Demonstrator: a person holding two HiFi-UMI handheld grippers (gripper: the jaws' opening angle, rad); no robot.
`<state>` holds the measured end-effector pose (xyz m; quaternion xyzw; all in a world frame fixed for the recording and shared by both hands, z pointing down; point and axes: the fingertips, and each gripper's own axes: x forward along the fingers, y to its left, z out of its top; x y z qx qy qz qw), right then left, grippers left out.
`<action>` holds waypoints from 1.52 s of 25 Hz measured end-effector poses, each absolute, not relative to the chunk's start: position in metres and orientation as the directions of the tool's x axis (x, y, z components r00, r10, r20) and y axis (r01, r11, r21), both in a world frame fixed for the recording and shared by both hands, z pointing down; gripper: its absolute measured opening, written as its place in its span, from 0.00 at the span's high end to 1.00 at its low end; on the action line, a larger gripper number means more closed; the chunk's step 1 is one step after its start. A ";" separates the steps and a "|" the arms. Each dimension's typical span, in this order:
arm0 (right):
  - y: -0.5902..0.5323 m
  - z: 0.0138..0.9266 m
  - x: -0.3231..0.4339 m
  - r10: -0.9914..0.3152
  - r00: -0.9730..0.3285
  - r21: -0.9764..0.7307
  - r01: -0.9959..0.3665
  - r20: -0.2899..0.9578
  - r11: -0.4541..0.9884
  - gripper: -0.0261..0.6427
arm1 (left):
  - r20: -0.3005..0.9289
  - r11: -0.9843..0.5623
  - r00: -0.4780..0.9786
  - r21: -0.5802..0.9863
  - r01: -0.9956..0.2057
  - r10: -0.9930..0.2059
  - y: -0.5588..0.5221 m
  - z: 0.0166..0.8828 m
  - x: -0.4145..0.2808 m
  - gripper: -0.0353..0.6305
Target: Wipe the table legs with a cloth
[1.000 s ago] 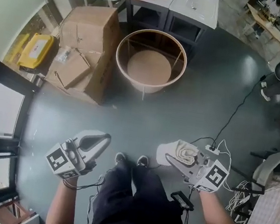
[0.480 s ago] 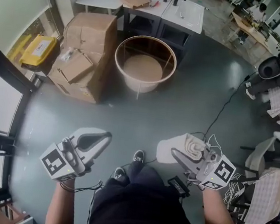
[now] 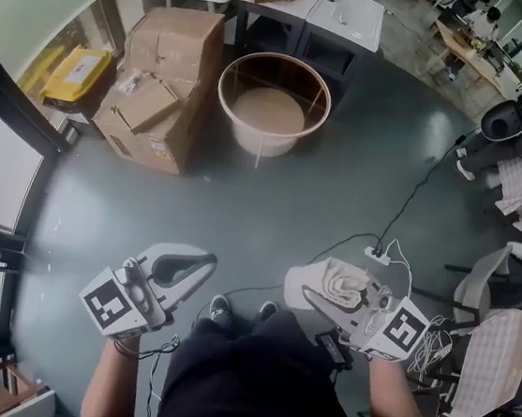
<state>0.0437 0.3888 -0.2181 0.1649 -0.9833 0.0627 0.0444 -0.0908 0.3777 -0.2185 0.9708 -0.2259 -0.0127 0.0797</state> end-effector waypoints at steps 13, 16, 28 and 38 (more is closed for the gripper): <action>0.407 -0.197 0.149 -0.235 -0.971 -0.209 -0.237 0.037 0.949 0.83 | 0.143 -0.915 0.925 0.155 -0.373 -0.353 0.395 -0.201 0.084 0.94; 0.410 -0.199 0.168 -0.210 -0.977 -0.216 -0.210 0.022 0.954 0.83 | 0.173 -0.922 0.937 0.195 -0.335 -0.304 0.411 -0.194 0.121 0.94; 0.416 -0.192 0.210 -0.182 -0.983 -0.221 -0.184 0.030 0.958 0.83 | 0.213 -0.906 0.913 0.173 -0.386 -0.349 0.421 -0.190 0.164 0.94; 0.412 -0.193 0.220 -0.196 -0.980 -0.204 -0.196 0.022 0.959 0.83 | 0.182 -0.901 0.924 0.225 -0.372 -0.336 0.431 -0.187 0.173 0.94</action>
